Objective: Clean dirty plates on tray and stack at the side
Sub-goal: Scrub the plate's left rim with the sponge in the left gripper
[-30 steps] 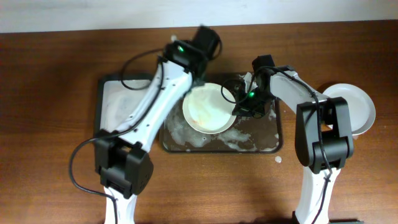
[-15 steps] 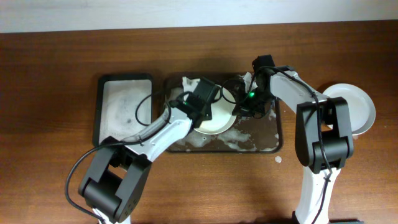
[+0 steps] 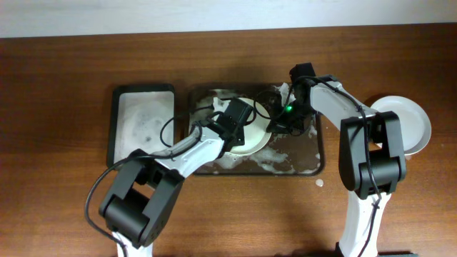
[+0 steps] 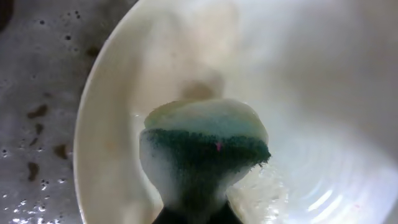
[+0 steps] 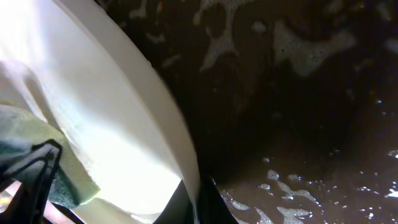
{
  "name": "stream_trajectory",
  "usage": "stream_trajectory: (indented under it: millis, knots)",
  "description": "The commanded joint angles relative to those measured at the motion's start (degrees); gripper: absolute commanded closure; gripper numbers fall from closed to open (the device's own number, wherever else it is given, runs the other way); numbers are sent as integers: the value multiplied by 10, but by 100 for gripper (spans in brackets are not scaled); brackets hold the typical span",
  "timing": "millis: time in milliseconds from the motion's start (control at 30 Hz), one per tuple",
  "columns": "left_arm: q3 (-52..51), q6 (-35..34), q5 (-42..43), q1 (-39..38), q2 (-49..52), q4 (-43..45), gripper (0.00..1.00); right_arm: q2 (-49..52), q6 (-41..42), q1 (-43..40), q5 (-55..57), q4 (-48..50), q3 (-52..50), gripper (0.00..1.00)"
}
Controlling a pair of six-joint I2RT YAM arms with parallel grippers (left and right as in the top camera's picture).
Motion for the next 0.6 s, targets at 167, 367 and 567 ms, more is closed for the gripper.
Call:
stream_trajectory:
  millis: [167, 367, 567]
  knots:
    - [-4, 15, -44, -4, 30, 56, 99, 24, -5, -1, 50, -2, -20, 96]
    - [-4, 37, -158, -4, 32, 129, 99, 24, -5, -1, 50, -2, -20, 96]
    - [-4, 92, -256, -4, 32, 196, 99, 24, -5, -1, 50, -3, -20, 96]
